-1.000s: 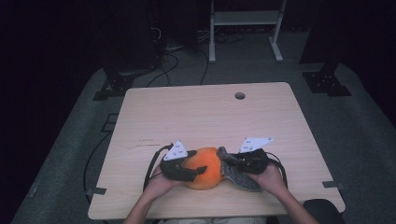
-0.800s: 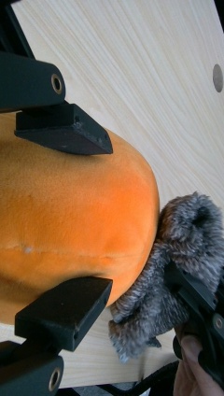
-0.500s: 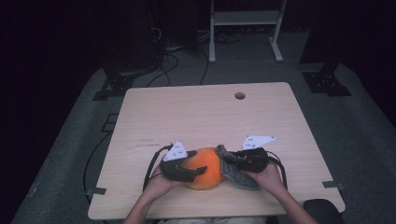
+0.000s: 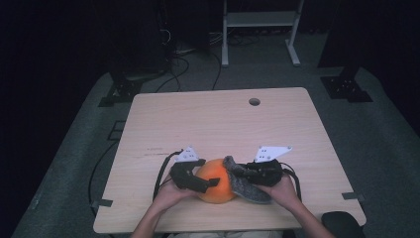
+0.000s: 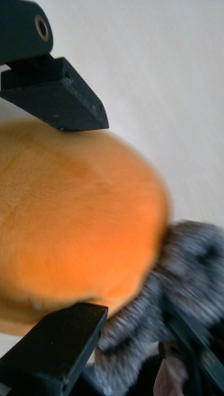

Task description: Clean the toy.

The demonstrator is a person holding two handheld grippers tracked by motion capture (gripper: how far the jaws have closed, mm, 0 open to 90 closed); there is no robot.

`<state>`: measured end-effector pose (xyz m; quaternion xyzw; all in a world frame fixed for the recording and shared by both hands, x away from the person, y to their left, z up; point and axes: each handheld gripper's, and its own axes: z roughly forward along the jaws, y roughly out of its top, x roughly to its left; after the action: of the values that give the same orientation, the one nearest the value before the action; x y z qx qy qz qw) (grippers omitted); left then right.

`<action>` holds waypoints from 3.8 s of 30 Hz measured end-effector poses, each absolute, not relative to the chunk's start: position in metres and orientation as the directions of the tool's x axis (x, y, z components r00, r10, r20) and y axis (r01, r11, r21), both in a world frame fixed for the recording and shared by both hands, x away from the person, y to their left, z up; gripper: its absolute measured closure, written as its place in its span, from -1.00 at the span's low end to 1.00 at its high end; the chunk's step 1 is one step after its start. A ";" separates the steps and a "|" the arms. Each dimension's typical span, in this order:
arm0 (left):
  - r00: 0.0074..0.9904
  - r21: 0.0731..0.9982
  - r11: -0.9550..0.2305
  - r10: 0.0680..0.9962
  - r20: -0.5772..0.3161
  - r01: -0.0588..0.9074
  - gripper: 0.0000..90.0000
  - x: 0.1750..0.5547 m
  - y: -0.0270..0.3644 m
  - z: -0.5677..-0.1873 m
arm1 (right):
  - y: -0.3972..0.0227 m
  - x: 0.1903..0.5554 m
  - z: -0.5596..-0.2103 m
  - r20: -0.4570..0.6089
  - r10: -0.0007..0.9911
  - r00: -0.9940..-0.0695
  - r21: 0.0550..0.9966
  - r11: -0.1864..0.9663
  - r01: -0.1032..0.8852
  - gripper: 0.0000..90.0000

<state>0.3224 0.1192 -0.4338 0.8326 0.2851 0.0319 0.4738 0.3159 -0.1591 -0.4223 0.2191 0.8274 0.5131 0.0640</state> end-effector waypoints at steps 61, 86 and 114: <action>0.843 0.865 -0.370 0.527 -0.106 0.340 -0.35 0.312 0.128 -0.425 | -0.171 0.328 -0.433 0.106 0.526 -0.844 0.881 0.343 0.325 0.71; 0.860 0.873 -0.399 0.509 -0.043 0.280 -0.34 0.304 0.118 -0.425 | -0.161 0.316 -0.422 0.091 0.489 -0.868 0.907 0.319 0.275 0.71; 0.833 0.881 -0.414 0.551 0.043 0.229 -0.31 0.299 0.106 -0.420 | -0.157 0.306 -0.414 0.041 0.487 -0.873 0.918 0.327 0.225 0.70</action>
<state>0.2989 0.1055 -0.4196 0.8244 0.2364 0.1657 0.4868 0.3058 -0.1570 -0.4138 0.2211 0.8053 0.5365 0.1216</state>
